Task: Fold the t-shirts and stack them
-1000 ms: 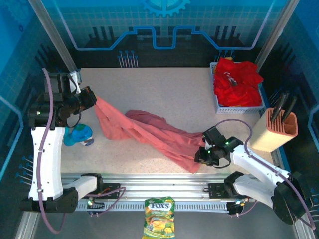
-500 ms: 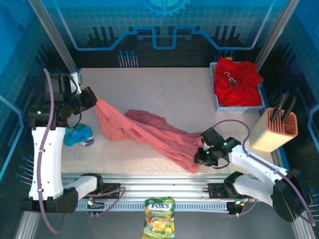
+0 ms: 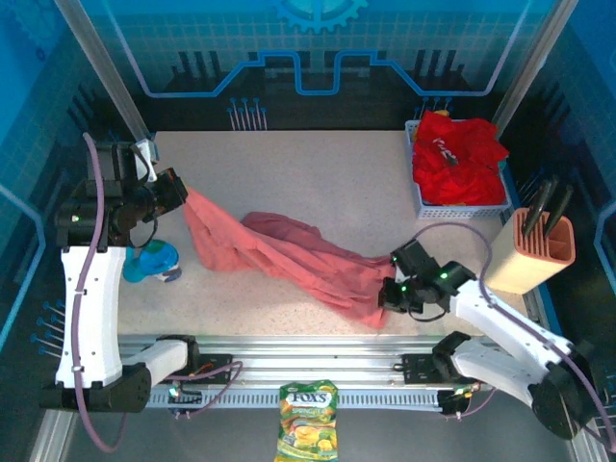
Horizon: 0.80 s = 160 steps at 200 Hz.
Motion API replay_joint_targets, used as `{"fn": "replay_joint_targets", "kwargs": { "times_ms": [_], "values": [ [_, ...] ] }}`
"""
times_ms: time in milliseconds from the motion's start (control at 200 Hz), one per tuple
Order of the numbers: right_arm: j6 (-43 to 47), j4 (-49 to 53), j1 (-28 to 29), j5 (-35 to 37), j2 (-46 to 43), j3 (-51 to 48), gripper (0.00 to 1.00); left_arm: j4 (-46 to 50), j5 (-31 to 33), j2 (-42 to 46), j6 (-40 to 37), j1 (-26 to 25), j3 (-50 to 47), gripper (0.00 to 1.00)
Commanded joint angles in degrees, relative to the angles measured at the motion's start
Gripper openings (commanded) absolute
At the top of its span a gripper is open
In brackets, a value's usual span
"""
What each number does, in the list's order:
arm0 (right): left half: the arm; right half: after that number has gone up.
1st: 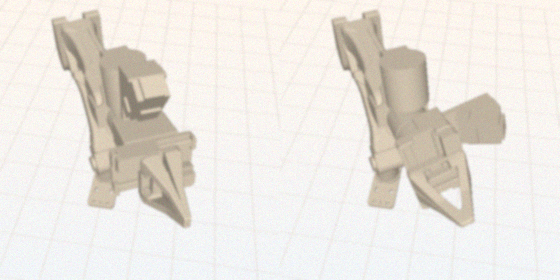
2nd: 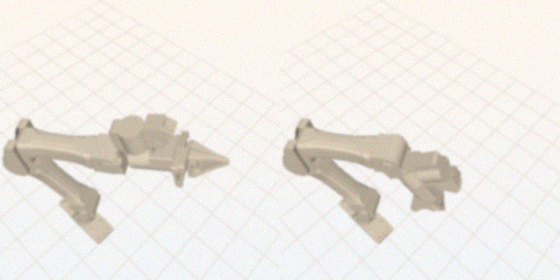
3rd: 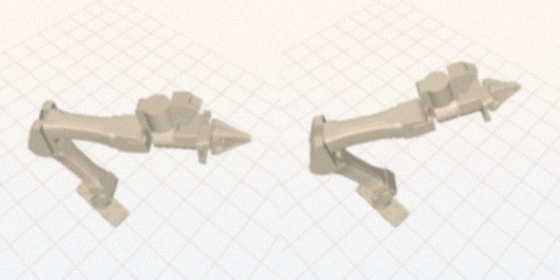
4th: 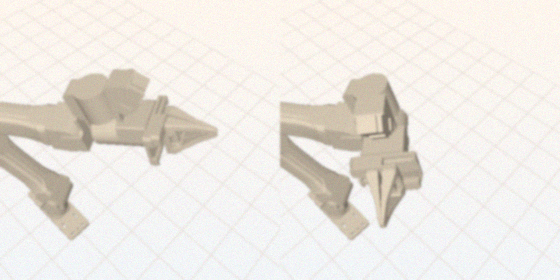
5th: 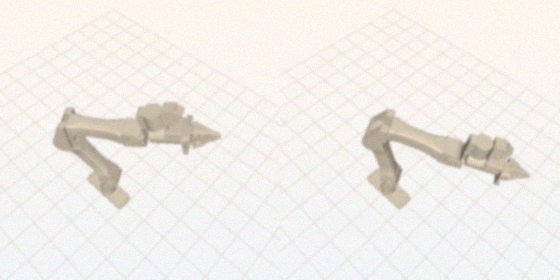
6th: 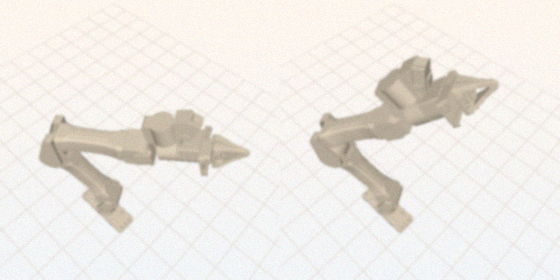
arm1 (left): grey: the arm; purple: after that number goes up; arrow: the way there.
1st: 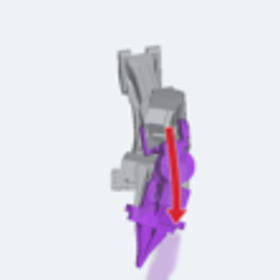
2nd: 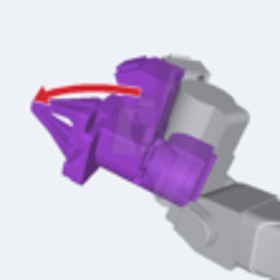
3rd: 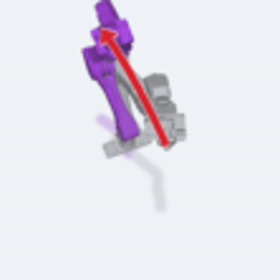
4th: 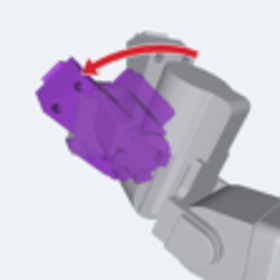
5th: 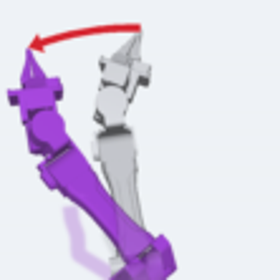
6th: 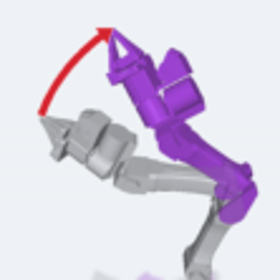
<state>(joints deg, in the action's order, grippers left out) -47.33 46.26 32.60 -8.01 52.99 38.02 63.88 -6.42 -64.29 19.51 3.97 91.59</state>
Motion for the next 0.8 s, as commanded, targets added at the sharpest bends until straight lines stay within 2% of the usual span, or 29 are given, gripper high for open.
{"fn": "replay_joint_targets", "kwargs": {
  "times_ms": [0, 95, 195, 355, 480, 645, 795],
  "values": [
    [4.9, 7.2, -0.8, 3.7, -4.9, 11.9, 0.0, -1.1, -2.0, 2.2, 1.3, 0.6, 2.2, 0.0],
    [9.5, 11.6, -2.7, 5.0, -5.3, 24.8, 0.0, -2.0, -5.9, 3.2, 2.0, 0.5, 4.5, 0.0],
    [14.3, 14.1, -4.0, 3.0, -4.1, 36.7, 0.0, -4.5, -10.9, 5.6, 3.5, 0.5, 6.9, 0.0],
    [16.7, 13.5, -6.0, -1.0, -1.8, 50.8, 0.0, -3.8, -11.4, 7.1, 3.8, 0.6, 14.7, 0.0],
    [18.3, 11.2, -8.9, -3.5, 4.7, 59.9, 0.0, -7.2, -9.5, 4.4, 4.1, 0.5, 18.5, 0.0],
    [18.2, 5.5, -15.6, -5.5, 18.9, 69.7, 0.0, -16.3, -8.8, -6.6, 6.5, 0.9, 21.9, 0.0],
    [17.6, -3.0, -20.8, -8.0, 37.8, 85.2, 0.0, -21.8, -11.3, -24.8, 11.0, 4.4, 36.8, 0.0]
  ]
}}
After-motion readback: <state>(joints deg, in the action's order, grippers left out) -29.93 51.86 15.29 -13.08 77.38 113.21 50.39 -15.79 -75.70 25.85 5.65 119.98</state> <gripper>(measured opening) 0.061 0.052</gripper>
